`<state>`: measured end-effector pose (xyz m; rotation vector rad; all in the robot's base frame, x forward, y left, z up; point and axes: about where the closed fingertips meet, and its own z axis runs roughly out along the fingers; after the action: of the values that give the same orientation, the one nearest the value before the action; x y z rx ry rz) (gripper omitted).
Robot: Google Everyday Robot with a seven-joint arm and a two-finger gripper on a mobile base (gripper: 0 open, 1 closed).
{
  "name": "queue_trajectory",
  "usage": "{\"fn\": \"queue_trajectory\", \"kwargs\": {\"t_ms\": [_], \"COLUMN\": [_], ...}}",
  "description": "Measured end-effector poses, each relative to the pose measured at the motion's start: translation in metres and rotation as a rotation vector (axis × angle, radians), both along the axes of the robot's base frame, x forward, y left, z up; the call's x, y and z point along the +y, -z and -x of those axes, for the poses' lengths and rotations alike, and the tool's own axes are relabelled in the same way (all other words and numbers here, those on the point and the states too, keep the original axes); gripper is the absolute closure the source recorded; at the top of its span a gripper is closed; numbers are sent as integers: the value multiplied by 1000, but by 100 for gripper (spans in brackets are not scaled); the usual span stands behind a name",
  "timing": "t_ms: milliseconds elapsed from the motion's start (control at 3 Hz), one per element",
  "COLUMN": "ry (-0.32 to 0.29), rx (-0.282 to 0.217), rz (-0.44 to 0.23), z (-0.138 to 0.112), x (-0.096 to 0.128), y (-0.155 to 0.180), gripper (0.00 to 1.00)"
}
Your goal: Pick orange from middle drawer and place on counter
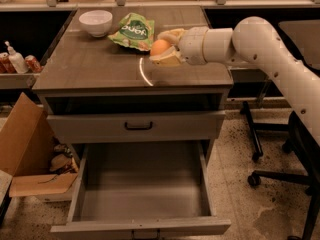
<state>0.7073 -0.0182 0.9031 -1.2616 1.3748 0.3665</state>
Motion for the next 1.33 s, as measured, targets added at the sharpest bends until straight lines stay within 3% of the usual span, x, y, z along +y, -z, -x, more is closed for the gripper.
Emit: {"fn": "queue_trajectory", "kwargs": {"t_ms": [667,1333], "ry": [80,129], "rx": [97,180], "rz": [14,37], "z": [-11,-25], "x": [-29,-45], "y": [-3,12], "gripper": [100,100]}}
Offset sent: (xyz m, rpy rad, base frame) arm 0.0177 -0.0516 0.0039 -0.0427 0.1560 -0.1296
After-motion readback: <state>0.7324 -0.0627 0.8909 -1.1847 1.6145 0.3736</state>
